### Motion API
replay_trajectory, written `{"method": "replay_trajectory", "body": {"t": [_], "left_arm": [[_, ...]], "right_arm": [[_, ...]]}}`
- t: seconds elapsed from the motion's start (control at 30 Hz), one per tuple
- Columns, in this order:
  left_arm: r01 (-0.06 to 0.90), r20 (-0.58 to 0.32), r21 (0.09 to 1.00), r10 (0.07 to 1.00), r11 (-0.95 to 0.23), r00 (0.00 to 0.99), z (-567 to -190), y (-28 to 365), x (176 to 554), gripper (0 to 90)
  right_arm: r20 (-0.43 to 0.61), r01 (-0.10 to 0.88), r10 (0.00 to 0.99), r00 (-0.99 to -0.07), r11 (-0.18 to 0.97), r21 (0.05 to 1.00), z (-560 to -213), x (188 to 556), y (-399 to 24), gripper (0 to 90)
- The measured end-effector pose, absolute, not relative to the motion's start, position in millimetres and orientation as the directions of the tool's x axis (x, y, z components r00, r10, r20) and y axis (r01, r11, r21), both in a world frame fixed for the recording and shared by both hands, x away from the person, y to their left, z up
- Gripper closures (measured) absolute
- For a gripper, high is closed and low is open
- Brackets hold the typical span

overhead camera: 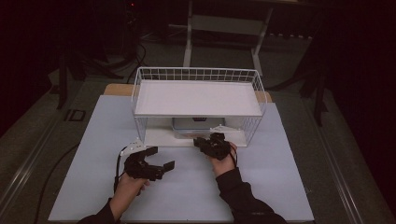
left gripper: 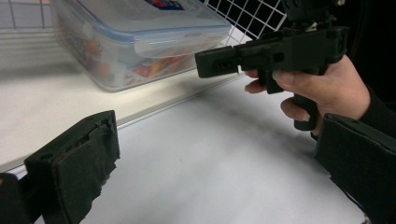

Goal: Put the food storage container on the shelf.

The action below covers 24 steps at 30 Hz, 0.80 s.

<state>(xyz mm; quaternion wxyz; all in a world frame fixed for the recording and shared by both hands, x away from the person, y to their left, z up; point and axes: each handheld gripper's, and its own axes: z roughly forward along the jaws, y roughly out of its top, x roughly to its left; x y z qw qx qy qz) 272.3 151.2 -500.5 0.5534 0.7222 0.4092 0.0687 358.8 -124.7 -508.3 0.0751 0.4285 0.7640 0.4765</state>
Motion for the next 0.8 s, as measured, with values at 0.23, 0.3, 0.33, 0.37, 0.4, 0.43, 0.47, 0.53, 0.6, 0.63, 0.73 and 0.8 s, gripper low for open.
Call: {"method": "replay_trajectory", "body": {"t": [0.23, 0.3, 0.33, 0.37, 0.4, 0.43, 0.47, 0.53, 0.6, 0.63, 0.73, 0.8], "left_arm": [[0.486, -0.321, 0.869, 0.642, -0.093, 0.697, -489, 145, 267, 0.0], [0.480, -0.315, 0.871, 0.632, -0.104, 0.708, -487, 144, 265, 0.0], [0.481, -0.317, 0.871, 0.628, -0.105, 0.711, -485, 143, 265, 0.0], [0.479, -0.316, 0.871, 0.626, -0.106, 0.713, -485, 143, 264, 0.0], [0.479, -0.314, 0.871, 0.626, -0.109, 0.714, -484, 143, 262, 0.0], [0.481, -0.318, 0.870, 0.624, -0.107, 0.713, -484, 144, 261, 0.0], [0.483, -0.317, 0.868, 0.623, -0.112, 0.715, -485, 144, 259, 0.0], [0.486, -0.313, 0.865, 0.621, -0.126, 0.718, -486, 145, 256, 0.0], [0.493, -0.316, 0.859, 0.619, -0.134, 0.719, -487, 148, 253, 0.0], [0.493, -0.316, 0.859, 0.619, -0.134, 0.719, -487, 148, 252, 0.0], [0.487, -0.308, 0.862, 0.617, -0.141, 0.724, -485, 152, 247, 0.0], [0.477, -0.291, 0.865, 0.618, -0.156, 0.730, -484, 154, 243, 0.0]], "right_arm": [[0.285, 0.559, 0.693, -0.662, 0.204, 0.804, -502, 340, -130, 51.8], [0.283, 0.547, 0.686, -0.670, 0.200, 0.813, -500, 336, -133, 44.1], [0.282, 0.546, 0.682, -0.675, 0.204, 0.812, -499, 334, -134, 42.4], [0.266, 0.535, 0.686, -0.677, 0.210, 0.818, -497, 331, -135, 40.8], [0.260, 0.532, 0.689, -0.677, 0.213, 0.819, -496, 329, -135, 38.4], [0.259, 0.530, 0.684, -0.682, 0.216, 0.820, -495, 327, -137, 36.3], [0.255, 0.523, 0.684, -0.684, 0.216, 0.825, -494, 325, -138, 35.0], [0.270, 0.526, 0.675, -0.687, 0.205, 0.825, -492, 322, -140, 28.9], [0.278, 0.525, 0.665, -0.693, 0.203, 0.826, -492, 318, -143, 25.1], [0.287, 0.526, 0.653, -0.701, 0.202, 0.826, -492, 316, -145, 21.6], [0.299, 0.533, 0.647, -0.701, 0.196, 0.823, -493, 311, -151, 20.4], [0.307, 0.537, 0.641, -0.703, 0.196, 0.820, -494, 306, -156, 19.1]]}}
